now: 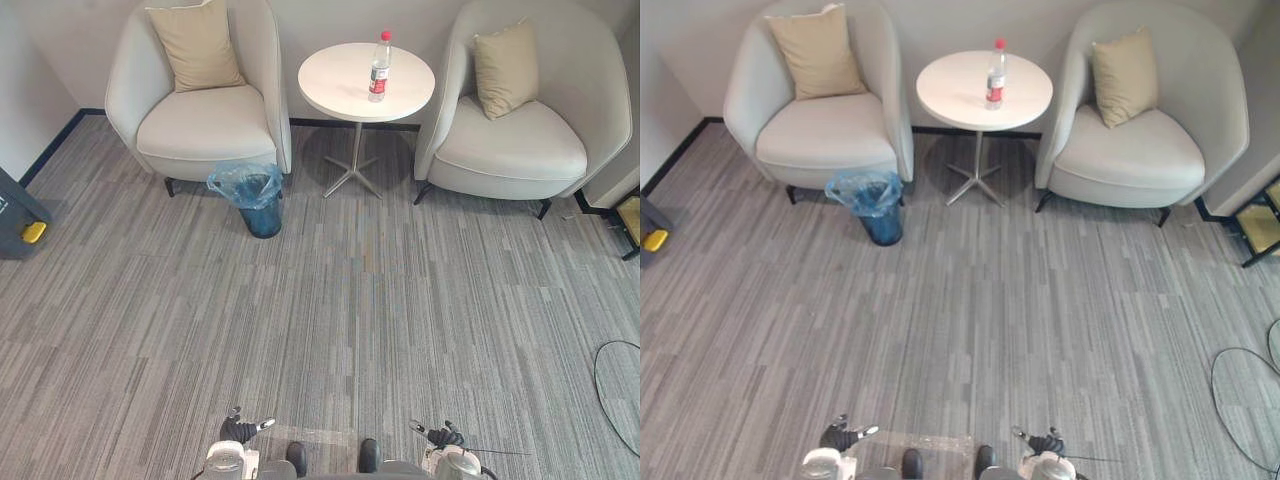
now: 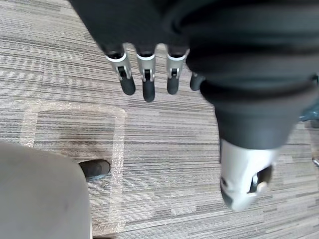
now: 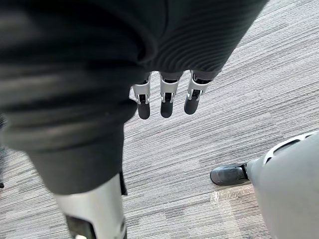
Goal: Gather rubbish on tea table into small bin, then transfer packed bag to large trash can.
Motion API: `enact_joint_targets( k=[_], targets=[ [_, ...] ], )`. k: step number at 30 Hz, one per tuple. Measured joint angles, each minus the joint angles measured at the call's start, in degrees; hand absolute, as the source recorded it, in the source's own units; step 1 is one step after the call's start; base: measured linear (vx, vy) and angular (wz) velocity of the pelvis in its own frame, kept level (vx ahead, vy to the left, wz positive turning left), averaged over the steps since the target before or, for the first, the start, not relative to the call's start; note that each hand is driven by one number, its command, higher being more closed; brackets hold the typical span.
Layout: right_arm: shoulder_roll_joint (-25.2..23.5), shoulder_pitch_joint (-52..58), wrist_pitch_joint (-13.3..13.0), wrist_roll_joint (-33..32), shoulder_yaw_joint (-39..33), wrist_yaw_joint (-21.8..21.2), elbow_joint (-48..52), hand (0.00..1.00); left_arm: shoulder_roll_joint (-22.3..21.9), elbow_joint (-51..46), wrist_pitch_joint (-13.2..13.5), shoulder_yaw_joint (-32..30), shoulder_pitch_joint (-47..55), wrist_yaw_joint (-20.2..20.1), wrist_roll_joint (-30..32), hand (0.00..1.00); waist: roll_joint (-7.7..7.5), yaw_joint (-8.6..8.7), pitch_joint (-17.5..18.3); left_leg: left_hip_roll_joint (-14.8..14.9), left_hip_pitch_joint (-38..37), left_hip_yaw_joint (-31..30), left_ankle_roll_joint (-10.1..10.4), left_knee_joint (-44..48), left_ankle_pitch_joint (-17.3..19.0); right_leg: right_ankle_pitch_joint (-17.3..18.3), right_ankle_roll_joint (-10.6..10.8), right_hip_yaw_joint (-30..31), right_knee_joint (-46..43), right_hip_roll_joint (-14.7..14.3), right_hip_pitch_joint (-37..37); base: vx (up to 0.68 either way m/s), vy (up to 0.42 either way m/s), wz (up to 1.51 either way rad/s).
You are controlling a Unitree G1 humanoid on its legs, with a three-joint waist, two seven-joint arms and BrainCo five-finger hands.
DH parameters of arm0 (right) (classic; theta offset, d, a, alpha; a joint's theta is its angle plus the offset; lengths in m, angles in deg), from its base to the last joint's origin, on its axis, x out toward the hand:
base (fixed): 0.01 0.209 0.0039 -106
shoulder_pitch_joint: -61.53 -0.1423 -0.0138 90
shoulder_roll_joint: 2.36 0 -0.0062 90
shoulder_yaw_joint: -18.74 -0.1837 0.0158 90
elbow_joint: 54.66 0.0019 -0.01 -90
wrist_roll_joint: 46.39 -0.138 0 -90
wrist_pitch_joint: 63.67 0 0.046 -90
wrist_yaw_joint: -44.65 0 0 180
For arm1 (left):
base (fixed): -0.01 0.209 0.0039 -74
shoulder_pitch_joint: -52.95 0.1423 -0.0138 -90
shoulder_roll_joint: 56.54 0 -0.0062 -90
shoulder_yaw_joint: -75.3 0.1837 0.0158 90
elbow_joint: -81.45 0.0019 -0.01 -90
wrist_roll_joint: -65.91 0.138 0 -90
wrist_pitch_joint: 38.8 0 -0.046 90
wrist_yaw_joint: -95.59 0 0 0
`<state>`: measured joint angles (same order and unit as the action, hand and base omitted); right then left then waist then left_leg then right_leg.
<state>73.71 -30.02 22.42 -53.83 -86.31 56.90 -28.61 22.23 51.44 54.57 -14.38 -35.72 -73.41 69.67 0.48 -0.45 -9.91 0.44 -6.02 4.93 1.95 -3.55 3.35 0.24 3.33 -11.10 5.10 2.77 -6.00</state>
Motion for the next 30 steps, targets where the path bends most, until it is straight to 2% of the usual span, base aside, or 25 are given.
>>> enact_joint_targets(
  k=[6,9,11,12,13,14,15,16,17,18,19,20,22,23,24,25,26,27,28,29,30],
  targets=[
    [-0.11,-0.09,0.00,-0.14,0.02,0.01,0.07,0.00,-0.05,0.38,-0.40,1.02,-0.66,-0.02,-0.01,0.00,-0.39,0.09,-0.08,0.02,1.21,-0.23,0.00,-0.01,0.06,0.18,0.02,-0.74,-0.01,-0.02,0.96,0.00,-0.002,0.04],
    [-0.38,0.01,-0.01,-1.51,0.01,0.06,0.09,0.00,0.01,0.36,-0.49,1.37,-1.08,-0.02,-0.17,0.00,-0.79,0.14,-0.26,0.15,2.77,-0.67,0.09,2.20,1.30,0.60,-0.17,-1.25,-0.03,-0.01,1.19,0.02,-0.014,0.09],
    [-0.56,-0.02,-0.13,-1.74,0.07,0.07,0.32,0.00,0.14,0.32,-0.49,1.36,-1.29,-0.05,-0.57,0.00,-0.62,0.24,-0.36,1.08,5.61,-0.51,0.51,10.80,6.36,2.13,-1.15,-1.34,-0.91,-0.48,0.42,0.06,-0.017,-0.02],
    [-0.52,-0.01,-0.14,-1.74,0.12,0.06,0.40,0.00,0.23,0.31,-0.48,1.36,-1.30,-0.05,-0.56,0.00,-0.52,0.33,-0.36,1.54,6.36,-0.44,0.69,12.99,7.44,2.71,-1.34,-1.36,-1.46,-0.76,0.40,0.07,-0.035,0.02],
    [-0.52,0.04,-0.19,-1.77,0.93,0.07,0.44,0.00,0.88,0.13,-0.43,1.33,-1.49,-0.08,-0.64,0.00,-0.64,0.39,-0.43,3.00,9.48,0.37,2.26,21.16,9.99,4.57,-2.09,-1.42,-2.82,-1.40,0.19,0.04,-0.035,0.11],
    [-0.55,0.06,-0.19,-1.78,1.48,0.08,0.41,0.00,1.26,-0.10,-0.43,1.32,-1.79,-0.09,-0.72,0.00,-1.03,0.41,-0.69,3.58,11.61,1.06,2.69,26.34,10.24,5.35,-2.31,-1.44,-3.10,-1.55,0.16,0.02,-0.068,0.08],
    [-0.43,0.11,-0.18,-1.79,1.82,0.09,0.32,0.00,1.43,-1.48,-0.37,1.00,-1.74,-0.08,-1.34,0.00,-1.12,0.26,-0.91,5.23,15.39,1.95,2.73,35.94,10.20,6.52,-3.16,-1.25,-4.03,-2.17,-0.31,0.00,-0.066,-0.02],
    [-0.26,0.08,-0.18,-1.80,1.82,0.09,0.33,0.00,1.31,-2.04,-0.33,0.78,-1.67,-0.07,-1.55,0.00,-0.75,0.16,-1.13,6.23,16.54,2.51,2.75,39.39,10.18,6.88,-3.53,-1.00,-4.37,-2.66,-0.72,0.09,-0.076,-0.18],
    [0.48,-0.05,-0.20,-1.95,1.79,0.13,0.45,0.00,1.03,-2.51,-0.29,0.59,-1.74,-0.06,-1.74,0.00,0.83,-0.09,-2.09,8.97,20.13,2.65,4.34,49.46,8.72,8.34,-4.62,-0.29,-5.09,-3.94,-2.45,0.15,-0.028,-0.16],
    [0.50,-0.31,-0.17,-2.09,1.75,0.20,0.55,0.00,0.91,-2.55,-0.16,0.08,-2.13,-0.07,-1.73,0.00,0.77,-0.03,-2.51,8.97,24.11,2.31,4.17,55.92,7.80,9.69,-5.16,0.05,-6.04,-3.76,-3.45,0.18,0.003,-0.12],
    [0.70,-0.25,-0.08,-2.14,1.75,0.29,0.41,0.00,0.83,-2.54,-0.16,-0.14,-2.38,-0.09,-1.80,0.00,0.81,-0.03,-2.59,8.52,25.01,2.25,3.71,56.28,9.02,10.23,-5.30,0.62,-6.48,-3.48,-3.64,0.24,0.038,-0.11],
    [1.30,-0.29,0.00,-2.18,1.74,0.70,0.16,0.00,0.55,-2.74,-0.11,-0.90,-2.60,-0.07,-1.95,0.00,0.79,-0.05,-2.78,6.61,27.29,2.49,2.61,53.59,11.10,11.28,-5.48,1.16,-6.89,-2.13,-4.07,0.24,0.046,-0.24],
    [1.81,-0.71,0.00,-2.16,1.72,1.08,0.14,0.00,0.40,-3.45,0.11,-1.19,-2.55,-0.06,-2.99,0.00,0.60,-0.66,-2.90,3.83,28.85,3.76,2.38,44.56,11.13,12.30,-4.94,2.33,-7.12,0.08,-4.11,0.33,0.100,-0.48],
    [2.04,-1.28,0.09,-2.13,1.70,1.35,0.14,0.00,0.28,-3.72,0.11,-1.69,-2.60,-0.09,-3.01,0.00,0.58,-1.23,-2.99,1.20,29.72,4.59,1.06,35.52,8.91,13.56,-4.15,3.77,-7.37,1.73,-4.24,0.48,0.172,-0.58],
    [2.42,-1.70,0.13,-2.09,1.68,1.39,0.11,0.00,0.17,-3.77,0.10,-1.72,-2.60,-0.04,-3.01,0.00,0.71,-1.55,-3.00,-0.58,29.90,4.57,1.74,26.75,5.08,14.69,-3.53,4.50,-7.73,2.75,-4.25,0.64,0.240,-0.96],
    [2.46,-1.86,0.52,-1.90,1.72,1.40,-0.14,0.00,0.22,-3.57,0.17,-2.40,-2.50,-0.03,-3.37,0.00,1.19,-3.27,-2.81,-1.36,28.70,3.42,-0.79,19.15,-3.89,16.84,-2.51,7.57,-8.55,2.85,-4.47,0.67,0.224,-0.86],
    [1.38,-2.79,0.64,-1.59,1.84,1.27,0.05,0.00,0.69,-3.54,0.09,-3.83,-2.63,-0.02,-3.43,0.00,-0.09,-3.19,-3.18,-1.95,29.29,3.85,-2.00,22.18,-0.46,17.11,-3.22,8.78,-11.49,3.52,-3.66,0.61,0.183,-0.72],
    [0.52,-3.00,0.56,-1.51,1.65,1.19,0.44,0.00,1.16,-3.35,0.02,-4.73,-2.64,-0.08,-3.81,0.00,-0.54,-3.13,-3.23,-2.02,29.60,3.98,-2.84,24.88,2.20,17.11,-3.14,9.34,-16.19,3.90,-2.03,0.66,0.178,-0.27],
    [-0.08,-2.78,0.65,-1.41,1.61,1.16,0.15,0.00,1.17,-3.12,-0.10,-6.07,-2.63,-0.02,-4.00,0.00,-1.61,-3.29,-3.03,-1.65,28.76,5.75,-4.18,26.98,3.95,17.91,-1.27,10.76,-24.06,4.77,0.63,0.59,0.164,-0.34],
    [-0.41,-2.72,1.00,-1.23,1.68,1.00,0.03,0.00,1.71,-2.98,-0.31,-6.21,-2.51,0.08,-4.01,0.00,-2.75,-3.82,-3.25,-2.16,25.88,7.40,-5.18,28.23,6.42,17.60,3.31,12.19,-34.98,6.10,3.68,0.69,0.185,-0.39],
    [-0.39,-2.73,1.07,-1.11,1.68,0.75,0.04,0.00,1.86,-2.91,-0.50,-5.99,-2.53,0.04,-3.95,0.00,-2.81,-3.66,-3.22,-2.25,24.09,7.77,-5.72,28.71,7.79,16.61,6.45,12.32,-41.00,6.32,5.32,0.45,0.096,-0.39]
  ],
)
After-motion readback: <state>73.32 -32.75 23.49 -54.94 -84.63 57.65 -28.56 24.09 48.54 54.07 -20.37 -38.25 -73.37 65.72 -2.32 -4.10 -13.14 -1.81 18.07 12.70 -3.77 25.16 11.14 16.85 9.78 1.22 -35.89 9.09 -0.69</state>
